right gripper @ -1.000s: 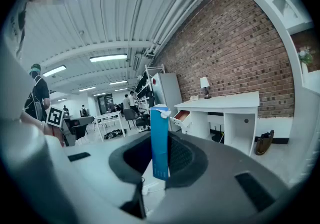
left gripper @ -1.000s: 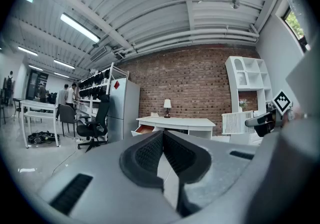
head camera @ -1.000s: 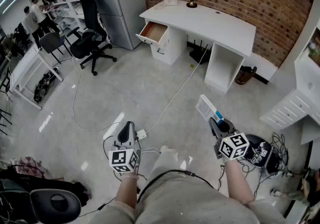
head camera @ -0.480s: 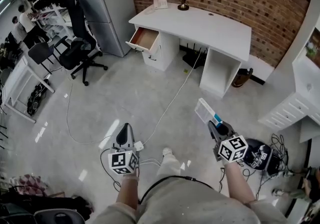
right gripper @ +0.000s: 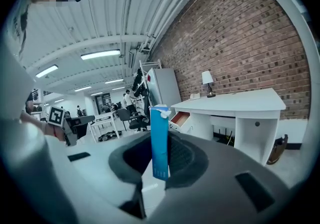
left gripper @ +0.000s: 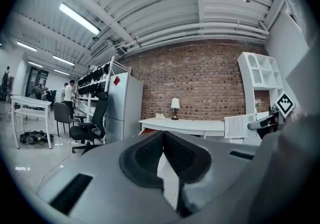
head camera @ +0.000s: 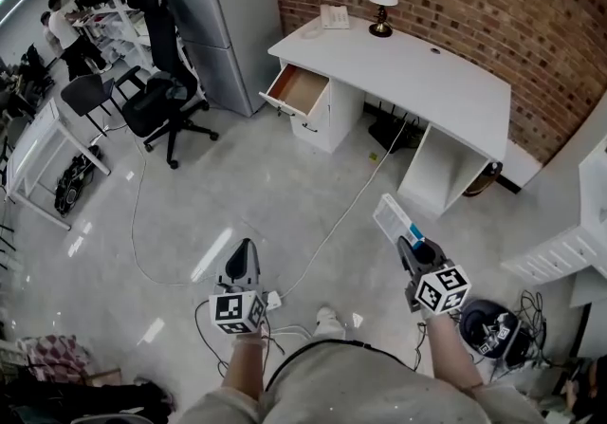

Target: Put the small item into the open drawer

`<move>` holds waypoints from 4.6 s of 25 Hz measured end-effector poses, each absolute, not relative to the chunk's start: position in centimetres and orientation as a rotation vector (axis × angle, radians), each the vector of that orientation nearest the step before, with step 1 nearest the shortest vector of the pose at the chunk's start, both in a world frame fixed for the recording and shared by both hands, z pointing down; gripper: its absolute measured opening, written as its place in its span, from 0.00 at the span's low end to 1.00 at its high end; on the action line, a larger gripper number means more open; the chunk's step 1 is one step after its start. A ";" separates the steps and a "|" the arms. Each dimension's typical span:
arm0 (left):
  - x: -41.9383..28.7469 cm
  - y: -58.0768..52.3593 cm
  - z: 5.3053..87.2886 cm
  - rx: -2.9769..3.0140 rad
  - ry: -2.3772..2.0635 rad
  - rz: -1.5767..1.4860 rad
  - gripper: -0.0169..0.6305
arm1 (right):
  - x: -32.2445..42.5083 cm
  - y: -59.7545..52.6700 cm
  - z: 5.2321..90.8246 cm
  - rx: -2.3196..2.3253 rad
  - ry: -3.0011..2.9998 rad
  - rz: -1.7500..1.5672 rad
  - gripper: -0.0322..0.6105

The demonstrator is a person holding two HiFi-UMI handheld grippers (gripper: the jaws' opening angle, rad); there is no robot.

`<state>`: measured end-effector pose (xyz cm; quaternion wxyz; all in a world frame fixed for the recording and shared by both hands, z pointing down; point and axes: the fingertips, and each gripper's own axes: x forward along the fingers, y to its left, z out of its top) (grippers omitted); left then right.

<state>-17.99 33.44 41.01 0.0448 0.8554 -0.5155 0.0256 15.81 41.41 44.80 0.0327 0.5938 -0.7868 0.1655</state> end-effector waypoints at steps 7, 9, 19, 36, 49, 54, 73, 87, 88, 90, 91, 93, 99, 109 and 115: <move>-19.5 27.0 41.3 2.598 -1.612 0.079 0.03 | 14.5 33.4 45.4 1.804 -2.453 0.518 0.15; -19.9 25.9 41.6 2.590 -1.614 0.082 0.03 | 14.2 32.1 45.5 1.801 -2.451 0.528 0.15; -20.1 23.7 42.3 2.570 -1.586 0.092 0.03 | 14.3 28.3 46.0 1.789 -2.454 0.580 0.15; -17.6 9.4 43.9 2.473 -1.670 0.107 0.03 | 16.5 10.2 48.3 1.631 -2.526 0.642 0.15; -11.2 -4.0 44.1 2.432 -1.665 0.103 0.03 | 20.2 -3.8 50.0 1.514 -2.533 0.716 0.15; -9.8 -7.5 44.4 2.423 -1.675 0.093 0.03 | 20.8 -7.4 50.6 1.471 -2.541 0.711 0.15; -8.0 -13.9 46.1 2.431 -1.635 0.169 0.03 | 19.4 -15.8 53.1 1.393 -2.495 0.707 0.15; -9.1 -24.5 50.7 2.443 -1.469 0.241 0.03 | 15.4 -25.2 58.7 1.335 -2.302 0.698 0.15; -9.2 -25.3 51.1 2.438 -1.460 0.236 0.03 | 15.1 -25.9 59.2 1.325 -2.287 0.691 0.15; -9.2 -26.7 51.7 2.428 -1.446 0.226 0.03 | 14.6 -27.0 60.2 1.296 -2.258 0.672 0.15; -9.2 -27.3 52.0 2.424 -1.440 0.222 0.03 | 14.3 -27.6 60.7 1.280 -2.242 0.659 0.15; -9.2 -28.5 52.7 2.414 -1.428 0.217 0.03 | 13.9 -28.6 61.8 1.249 -2.209 0.633 0.15; -9.1 -31.5 54.7 2.406 -1.379 0.216 0.03 | 13.0 -31.1 65.0 1.166 -2.108 0.585 0.15; -9.5 -35.4 58.2 2.377 -1.341 0.224 0.03 | 11.1 -34.1 69.9 0.989 -1.919 0.436 0.15; -9.3 -36.5 59.8 2.381 -1.308 0.222 0.03 | 10.4 -35.5 72.5 0.847 -1.816 0.286 0.15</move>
